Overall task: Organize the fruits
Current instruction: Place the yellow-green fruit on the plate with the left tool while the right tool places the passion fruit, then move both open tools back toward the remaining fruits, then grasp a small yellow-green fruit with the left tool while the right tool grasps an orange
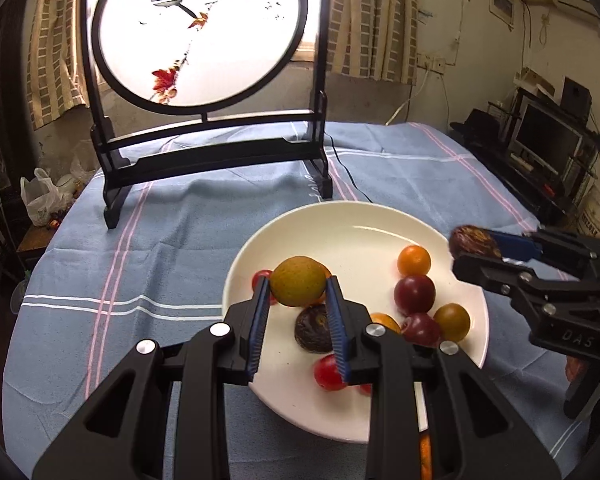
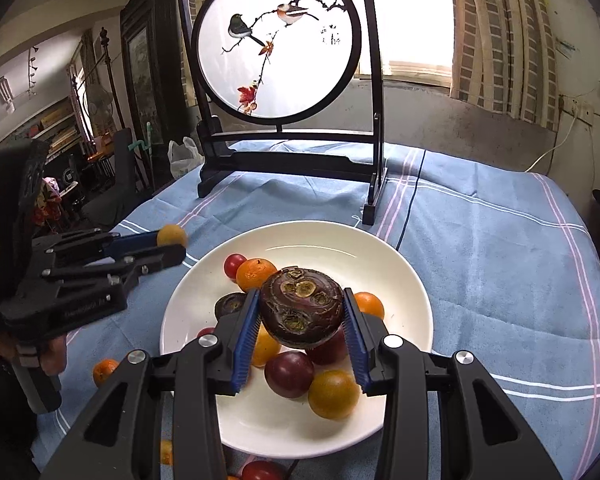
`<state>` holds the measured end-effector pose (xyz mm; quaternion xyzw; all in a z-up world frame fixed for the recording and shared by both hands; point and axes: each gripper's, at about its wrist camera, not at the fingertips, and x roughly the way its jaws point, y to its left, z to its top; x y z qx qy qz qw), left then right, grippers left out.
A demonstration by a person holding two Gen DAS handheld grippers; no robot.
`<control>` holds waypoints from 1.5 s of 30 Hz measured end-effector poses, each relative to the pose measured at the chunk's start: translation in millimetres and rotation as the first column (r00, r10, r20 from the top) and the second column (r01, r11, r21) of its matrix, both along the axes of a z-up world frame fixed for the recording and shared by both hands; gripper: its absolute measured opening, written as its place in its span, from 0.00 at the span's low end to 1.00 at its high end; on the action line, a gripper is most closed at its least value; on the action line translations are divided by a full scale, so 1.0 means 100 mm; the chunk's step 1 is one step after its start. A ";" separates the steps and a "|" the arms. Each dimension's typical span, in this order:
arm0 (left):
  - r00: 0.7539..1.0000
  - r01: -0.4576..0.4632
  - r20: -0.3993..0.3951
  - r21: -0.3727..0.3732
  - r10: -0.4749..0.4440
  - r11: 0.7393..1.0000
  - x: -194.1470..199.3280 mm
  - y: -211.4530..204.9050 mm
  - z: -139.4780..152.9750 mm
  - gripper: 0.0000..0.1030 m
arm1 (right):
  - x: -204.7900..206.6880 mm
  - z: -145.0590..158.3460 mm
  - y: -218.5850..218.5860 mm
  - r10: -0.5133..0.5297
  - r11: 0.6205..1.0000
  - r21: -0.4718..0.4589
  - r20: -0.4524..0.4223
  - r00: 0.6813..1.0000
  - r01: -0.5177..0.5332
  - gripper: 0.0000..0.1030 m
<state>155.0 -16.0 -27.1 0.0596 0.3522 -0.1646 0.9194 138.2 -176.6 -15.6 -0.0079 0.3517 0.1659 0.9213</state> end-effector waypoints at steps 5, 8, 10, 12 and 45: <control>0.998 0.019 -0.062 0.063 -0.015 0.998 0.05 -0.17 -0.25 0.27 | 0.31 -0.18 0.10 -0.027 0.999 -0.032 -0.058 0.998 0.026 0.39; 0.998 0.014 -0.067 0.048 -0.011 0.999 0.07 -0.14 -0.27 0.29 | 0.43 -0.27 0.15 -0.025 0.999 -0.044 -0.085 0.996 0.021 0.40; 0.997 0.013 -0.071 0.035 -0.011 0.999 0.09 -0.12 -0.27 0.43 | 0.48 -0.31 0.18 -0.021 0.999 -0.051 -0.093 0.995 0.016 0.43; 0.998 -0.003 -0.058 0.036 0.005 0.999 0.09 -0.09 -0.26 0.52 | 0.48 -0.29 0.17 -0.039 0.998 -0.047 -0.076 0.996 0.035 0.51; 0.929 0.364 -0.139 0.178 -0.342 0.914 -1.46 -0.20 -0.64 0.48 | -1.37 -0.65 0.10 0.160 0.972 -0.142 -0.190 0.969 -0.188 0.33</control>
